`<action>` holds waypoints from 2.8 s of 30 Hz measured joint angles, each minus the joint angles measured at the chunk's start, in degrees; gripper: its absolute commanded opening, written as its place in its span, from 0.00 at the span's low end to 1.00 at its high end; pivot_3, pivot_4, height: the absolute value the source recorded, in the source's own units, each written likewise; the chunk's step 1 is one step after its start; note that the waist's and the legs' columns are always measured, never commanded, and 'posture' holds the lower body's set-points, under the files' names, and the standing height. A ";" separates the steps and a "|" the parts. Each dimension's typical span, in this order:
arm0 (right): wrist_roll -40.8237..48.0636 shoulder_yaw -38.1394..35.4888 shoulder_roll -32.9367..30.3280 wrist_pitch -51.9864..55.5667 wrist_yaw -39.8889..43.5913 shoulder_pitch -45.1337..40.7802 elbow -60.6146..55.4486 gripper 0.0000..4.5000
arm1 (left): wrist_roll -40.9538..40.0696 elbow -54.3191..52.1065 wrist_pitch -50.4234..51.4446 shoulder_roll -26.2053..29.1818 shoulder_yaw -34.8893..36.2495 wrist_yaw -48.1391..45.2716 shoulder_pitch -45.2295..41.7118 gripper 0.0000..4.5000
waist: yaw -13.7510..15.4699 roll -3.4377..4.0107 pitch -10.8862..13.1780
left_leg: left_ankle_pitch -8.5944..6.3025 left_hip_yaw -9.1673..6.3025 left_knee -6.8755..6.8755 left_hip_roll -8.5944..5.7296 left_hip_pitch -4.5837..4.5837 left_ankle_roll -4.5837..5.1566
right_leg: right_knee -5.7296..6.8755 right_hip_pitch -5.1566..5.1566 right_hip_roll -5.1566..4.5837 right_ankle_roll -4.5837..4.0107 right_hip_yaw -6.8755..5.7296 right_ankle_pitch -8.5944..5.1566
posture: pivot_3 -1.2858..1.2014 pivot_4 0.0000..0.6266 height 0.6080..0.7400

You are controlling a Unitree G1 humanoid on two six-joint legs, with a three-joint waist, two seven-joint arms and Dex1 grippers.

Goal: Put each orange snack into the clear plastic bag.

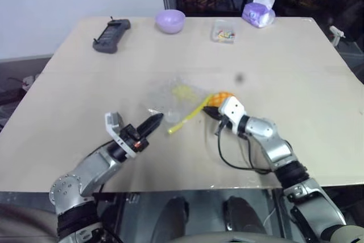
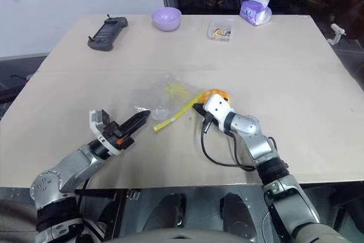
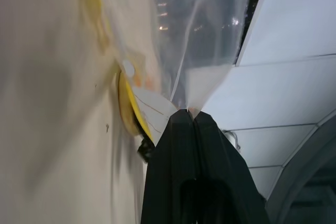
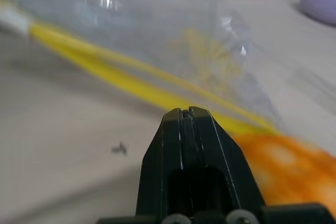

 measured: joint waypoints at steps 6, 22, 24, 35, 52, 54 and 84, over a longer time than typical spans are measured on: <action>-0.87 0.64 1.95 0.04 -0.36 -2.29 0.28 0.00 | -1.53 -0.80 -1.67 2.40 -3.47 -1.06 1.62 0.00 | 0.01 0.02 0.01 | 0.00 0.00 -0.01 0.00 0.00 0.00 | -0.01 0.00 0.00 0.00 0.00 0.00 | 0.52 0.24 1.00; -10.30 4.08 3.86 -12.30 -8.34 -6.60 9.86 0.00 | -9.27 -5.09 -4.92 8.23 -8.12 -2.96 5.50 0.00 | -0.02 0.03 0.05 | 0.00 0.00 -0.15 0.00 0.00 -0.01 | -0.08 -0.05 0.00 -0.02 0.01 -0.01 | 0.52 0.24 1.00; -8.91 3.98 3.99 -14.07 -7.29 -6.73 10.36 0.00 | -9.70 -5.44 -5.19 9.02 -8.42 -3.38 6.00 0.00 | -0.04 0.03 0.05 | 0.00 0.01 -0.18 0.00 0.00 -0.01 | -0.10 -0.05 0.00 -0.02 0.01 -0.01 | 0.52 0.24 1.00; -5.98 5.17 3.83 -20.47 0.10 -8.46 14.48 0.00 | -10.26 -5.84 -5.21 12.47 -10.18 -7.71 6.40 0.00 | -0.05 0.06 0.08 | 0.02 0.00 -0.26 0.00 0.01 -0.03 | -0.14 -0.06 0.01 -0.03 -0.01 -0.02 | 0.52 0.24 1.00; -8.19 5.14 5.57 -26.10 -3.55 -9.41 18.17 0.98 | -10.27 -5.84 -5.48 14.35 -12.18 -8.85 6.39 0.00 | -0.07 0.06 0.11 | 0.03 -0.02 -0.38 0.01 0.01 -0.05 | -0.26 -0.06 0.01 -0.03 -0.01 -0.02 | 0.52 0.24 1.00; -8.24 5.14 5.81 -26.11 -3.76 -9.41 18.17 0.98 | -10.27 -5.84 -5.54 14.58 -12.46 -8.86 6.39 0.00 | -0.07 0.06 0.11 | 0.03 -0.02 -0.39 0.01 0.01 -0.05 | -0.27 -0.06 0.01 -0.03 -0.01 -0.02 | 0.52 0.24 1.00; -15.34 5.14 4.63 -29.73 -14.86 -12.89 19.08 0.01 | -2.77 -5.78 -7.99 14.75 -14.16 -12.72 5.93 0.00 | -0.09 0.07 0.17 | 0.04 0.00 -0.45 -0.01 0.00 -0.06 | -0.34 -0.07 0.02 -0.04 -0.02 -0.02 | 0.52 0.24 1.00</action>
